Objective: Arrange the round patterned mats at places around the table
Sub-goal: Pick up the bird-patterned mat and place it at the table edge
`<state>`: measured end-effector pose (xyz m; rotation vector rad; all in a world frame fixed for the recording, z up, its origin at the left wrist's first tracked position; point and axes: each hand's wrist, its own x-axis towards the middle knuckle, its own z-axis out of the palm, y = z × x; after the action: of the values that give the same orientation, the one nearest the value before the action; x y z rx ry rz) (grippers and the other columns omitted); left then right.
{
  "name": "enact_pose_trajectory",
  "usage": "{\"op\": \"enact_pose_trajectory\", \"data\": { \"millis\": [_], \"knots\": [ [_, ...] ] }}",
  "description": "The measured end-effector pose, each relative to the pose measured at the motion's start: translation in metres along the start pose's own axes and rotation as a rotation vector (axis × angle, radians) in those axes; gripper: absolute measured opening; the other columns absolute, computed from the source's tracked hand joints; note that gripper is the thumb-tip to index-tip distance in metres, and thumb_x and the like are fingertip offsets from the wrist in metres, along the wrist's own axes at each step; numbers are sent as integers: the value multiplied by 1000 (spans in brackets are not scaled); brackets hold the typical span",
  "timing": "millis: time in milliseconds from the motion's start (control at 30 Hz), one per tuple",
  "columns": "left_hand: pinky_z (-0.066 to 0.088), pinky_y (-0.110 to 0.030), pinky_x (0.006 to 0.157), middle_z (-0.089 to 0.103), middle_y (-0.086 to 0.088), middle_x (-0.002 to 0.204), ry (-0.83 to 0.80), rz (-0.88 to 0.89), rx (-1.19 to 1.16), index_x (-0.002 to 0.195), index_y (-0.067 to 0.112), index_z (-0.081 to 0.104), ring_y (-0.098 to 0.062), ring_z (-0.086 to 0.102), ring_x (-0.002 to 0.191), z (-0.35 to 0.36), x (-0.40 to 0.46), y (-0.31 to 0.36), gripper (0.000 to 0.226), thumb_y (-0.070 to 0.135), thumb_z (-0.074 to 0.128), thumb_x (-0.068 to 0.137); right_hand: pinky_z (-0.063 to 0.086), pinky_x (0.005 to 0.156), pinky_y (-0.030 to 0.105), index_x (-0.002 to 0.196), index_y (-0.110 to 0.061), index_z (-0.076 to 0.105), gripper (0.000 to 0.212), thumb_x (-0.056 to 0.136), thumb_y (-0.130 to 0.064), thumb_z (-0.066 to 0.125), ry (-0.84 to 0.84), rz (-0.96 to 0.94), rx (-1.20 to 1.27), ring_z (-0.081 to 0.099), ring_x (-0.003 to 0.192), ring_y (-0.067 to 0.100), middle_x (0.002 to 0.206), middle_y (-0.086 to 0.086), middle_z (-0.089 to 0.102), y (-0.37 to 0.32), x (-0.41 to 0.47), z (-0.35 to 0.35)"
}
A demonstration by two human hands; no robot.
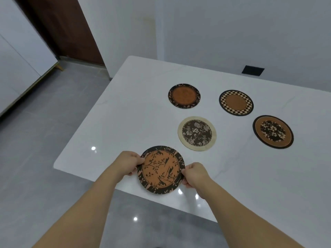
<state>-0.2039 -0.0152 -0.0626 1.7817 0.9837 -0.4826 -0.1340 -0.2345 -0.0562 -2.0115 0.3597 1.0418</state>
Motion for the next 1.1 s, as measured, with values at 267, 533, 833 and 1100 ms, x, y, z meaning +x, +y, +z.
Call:
{"op": "enact_pose_trajectory", "data": {
  "millis": [267, 533, 833, 1100],
  "knots": [
    [49, -27, 71, 70, -6, 85, 172, 175, -1, 82, 14, 68, -20, 64, 80, 34, 14, -41, 4, 14, 67, 87, 58, 76, 41, 69, -10, 50, 24, 93, -8, 50, 90, -24, 1, 61, 66, 28, 82, 23, 66, 37, 14, 11],
    [46, -26, 65, 63, -1, 73, 186, 230, 8, 80, 17, 65, -16, 58, 69, 37, 19, -48, 7, 15, 67, 87, 59, 79, 46, 76, -11, 48, 18, 93, -8, 49, 119, -51, -12, 63, 69, 28, 89, 22, 67, 40, 14, 14],
    [44, -27, 65, 58, -1, 69, 168, 258, 0, 79, 15, 65, -15, 53, 65, 36, 19, -58, 8, 12, 67, 86, 57, 77, 45, 77, -11, 46, 16, 93, -6, 48, 138, -90, -83, 63, 73, 31, 96, 25, 67, 43, 13, 16],
    [45, -26, 65, 59, -1, 70, 183, 264, -23, 79, 16, 64, -16, 54, 66, 37, 21, -60, 8, 12, 68, 85, 57, 78, 48, 73, -12, 46, 20, 92, -6, 47, 127, -107, -149, 60, 69, 29, 93, 27, 68, 42, 15, 16]
  ]
}}
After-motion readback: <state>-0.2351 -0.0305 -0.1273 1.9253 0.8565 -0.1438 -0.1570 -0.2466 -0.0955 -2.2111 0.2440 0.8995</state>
